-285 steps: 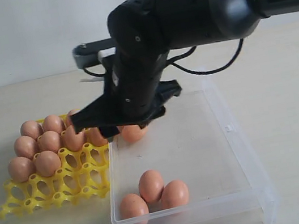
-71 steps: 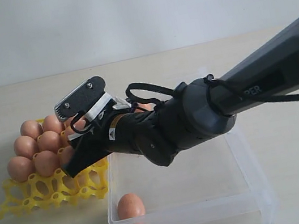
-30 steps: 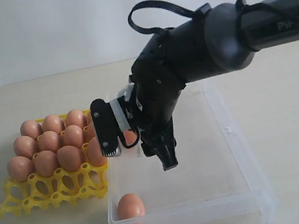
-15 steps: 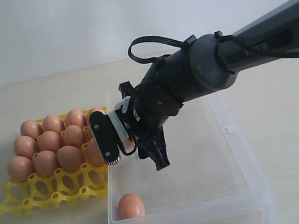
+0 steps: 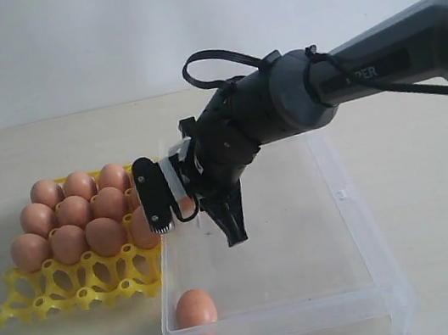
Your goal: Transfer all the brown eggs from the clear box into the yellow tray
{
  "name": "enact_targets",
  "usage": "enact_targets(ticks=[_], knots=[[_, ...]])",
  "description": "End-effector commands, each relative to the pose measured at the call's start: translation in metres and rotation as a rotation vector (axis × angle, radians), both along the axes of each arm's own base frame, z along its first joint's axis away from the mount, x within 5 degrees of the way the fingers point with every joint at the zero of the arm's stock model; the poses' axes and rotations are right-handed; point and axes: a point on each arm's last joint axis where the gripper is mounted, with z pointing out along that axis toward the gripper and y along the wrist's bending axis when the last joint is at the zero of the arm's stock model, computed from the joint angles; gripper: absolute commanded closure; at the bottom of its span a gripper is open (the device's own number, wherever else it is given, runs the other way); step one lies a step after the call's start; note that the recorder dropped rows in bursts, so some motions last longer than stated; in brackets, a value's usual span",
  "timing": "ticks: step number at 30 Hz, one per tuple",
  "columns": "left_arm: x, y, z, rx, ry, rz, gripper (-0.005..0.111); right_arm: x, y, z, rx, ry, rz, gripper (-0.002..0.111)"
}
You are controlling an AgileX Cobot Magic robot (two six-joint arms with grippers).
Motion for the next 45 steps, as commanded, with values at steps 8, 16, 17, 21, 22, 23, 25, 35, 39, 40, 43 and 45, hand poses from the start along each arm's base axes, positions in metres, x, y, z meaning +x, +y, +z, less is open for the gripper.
enact_targets(ticks=[8,16,17,21,22,23,25,35,39,40,43,45], knots=[[0.0,0.0,0.002,-0.005,-0.018,-0.001,0.107,0.009,0.0,0.031,0.163,-0.045,-0.095,0.048],[0.0,0.0,0.002,-0.005,-0.018,-0.001,0.107,0.005,-0.004,0.016,0.104,0.034,-0.13,0.039],[0.0,0.0,0.002,-0.005,-0.018,-0.001,0.107,0.004,-0.005,0.014,0.091,0.046,-0.134,0.039],[0.0,0.0,0.002,-0.005,-0.018,-0.001,0.107,0.002,-0.006,0.013,0.081,0.072,-0.152,0.039],[0.0,0.0,0.002,-0.005,-0.018,-0.001,0.107,0.002,-0.006,0.013,0.086,0.07,-0.151,0.039],[0.0,0.0,0.002,-0.005,-0.018,-0.001,0.107,0.003,-0.005,0.014,0.091,0.064,-0.148,0.039],[0.0,0.0,0.002,-0.005,-0.018,-0.001,0.107,0.004,-0.004,0.014,0.101,0.056,-0.145,0.039],[0.0,0.0,0.002,-0.005,-0.018,-0.001,0.107,0.007,-0.002,-0.013,0.091,0.069,-0.134,0.047],[0.0,0.0,0.002,-0.005,-0.018,-0.001,0.107,0.01,0.0,-0.017,0.087,0.073,-0.135,0.084],[0.0,0.0,0.002,-0.005,-0.018,-0.001,0.107,0.01,0.001,-0.017,0.089,0.071,-0.135,0.094],[0.0,0.0,0.002,-0.005,-0.018,-0.001,0.107,0.01,0.0,-0.014,0.089,0.067,-0.133,0.108],[0.0,0.0,0.002,-0.005,-0.018,-0.001,0.107,0.01,0.0,-0.002,0.106,0.047,-0.131,0.108]])
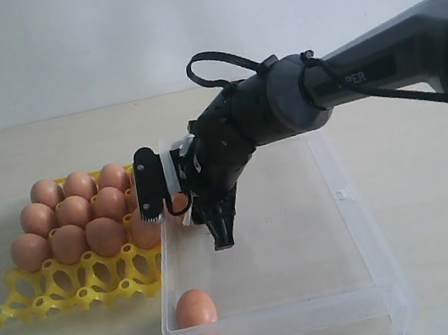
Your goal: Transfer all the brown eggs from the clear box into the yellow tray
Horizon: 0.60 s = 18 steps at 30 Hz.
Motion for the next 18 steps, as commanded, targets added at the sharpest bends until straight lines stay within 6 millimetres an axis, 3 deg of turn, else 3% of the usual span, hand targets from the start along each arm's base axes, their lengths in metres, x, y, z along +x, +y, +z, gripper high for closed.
enact_targets(ticks=[1,4,6,10,13,18], knots=[[0.0,0.0,0.002,-0.005,-0.018,-0.001,0.107,0.002,-0.001,0.021,0.032,-0.039,-0.002,0.108],[0.0,0.0,0.002,-0.005,-0.018,-0.001,0.107,-0.004,-0.003,0.056,0.148,-0.09,-0.054,0.108],[0.0,0.0,0.002,-0.005,-0.018,-0.001,0.107,-0.013,-0.005,0.081,0.313,-0.129,-0.132,0.108],[0.0,0.0,0.002,-0.005,-0.018,-0.001,0.107,-0.036,-0.002,0.108,0.664,-0.198,-0.2,0.108],[0.0,0.0,0.002,-0.005,-0.018,-0.001,0.107,-0.051,0.008,0.111,0.904,-0.155,-0.243,0.108],[0.0,0.0,0.002,-0.005,-0.018,-0.001,0.107,-0.068,0.035,0.091,1.079,0.013,-0.219,0.108]])
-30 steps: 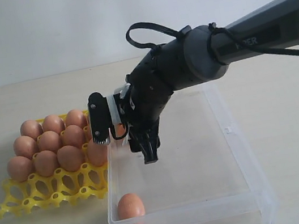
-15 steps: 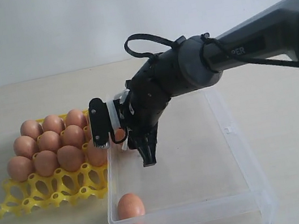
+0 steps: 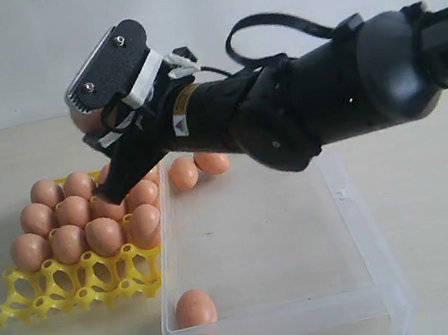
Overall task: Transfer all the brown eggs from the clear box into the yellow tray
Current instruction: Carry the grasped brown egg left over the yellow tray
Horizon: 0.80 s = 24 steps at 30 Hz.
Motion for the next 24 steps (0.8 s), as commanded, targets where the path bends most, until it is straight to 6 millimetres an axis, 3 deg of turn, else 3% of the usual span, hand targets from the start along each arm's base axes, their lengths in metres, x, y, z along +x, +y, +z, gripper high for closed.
enact_targets(ticks=[1,9,20,24], knots=[[0.0,0.0,0.002,-0.005,-0.018,-0.001,0.107,-0.015,0.025,-0.018,0.212,0.1,0.092,0.108],[0.0,0.0,0.002,-0.005,-0.018,-0.001,0.107,-0.022,0.057,-0.059,0.376,0.276,0.255,0.108],[0.0,0.0,0.002,-0.005,-0.018,-0.001,0.107,0.004,0.09,-0.085,0.45,0.412,0.237,0.108],[0.0,0.0,0.002,-0.005,-0.018,-0.001,0.107,0.002,0.097,-0.09,0.474,0.502,0.252,0.108]])
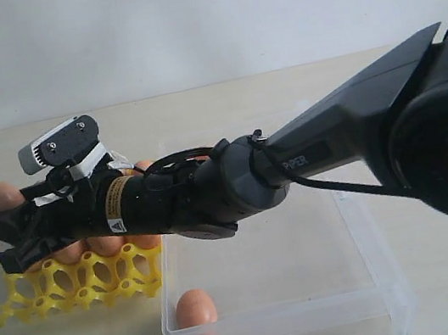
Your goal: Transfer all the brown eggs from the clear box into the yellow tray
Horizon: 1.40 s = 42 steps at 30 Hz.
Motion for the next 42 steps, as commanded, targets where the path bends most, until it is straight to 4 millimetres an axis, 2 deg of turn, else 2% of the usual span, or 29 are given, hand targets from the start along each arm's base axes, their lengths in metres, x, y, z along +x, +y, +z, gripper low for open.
enact_targets(ticks=[1,6,10,20,25,38,42], knots=[[0.0,0.0,0.002,-0.005,-0.018,-0.001,0.107,-0.005,0.009,-0.003,0.018,0.076,0.043,0.108],[0.0,0.0,0.002,-0.005,-0.018,-0.001,0.107,-0.01,0.01,-0.007,-0.015,0.057,0.086,0.108],[0.0,0.0,0.002,-0.005,-0.018,-0.001,0.107,-0.01,0.01,-0.018,-0.018,0.072,0.093,0.108],[0.0,0.0,0.002,-0.005,-0.018,-0.001,0.107,-0.009,0.011,-0.03,-0.03,0.059,0.095,0.108],[0.0,0.0,0.002,-0.005,-0.018,-0.001,0.107,-0.005,0.018,-0.033,-0.01,0.041,0.111,0.108],[0.0,0.0,0.002,-0.005,-0.018,-0.001,0.107,-0.002,0.022,-0.034,0.013,0.067,0.107,0.108],[0.0,0.0,0.002,-0.005,-0.018,-0.001,0.107,-0.002,0.021,-0.03,0.038,0.144,0.095,0.108]])
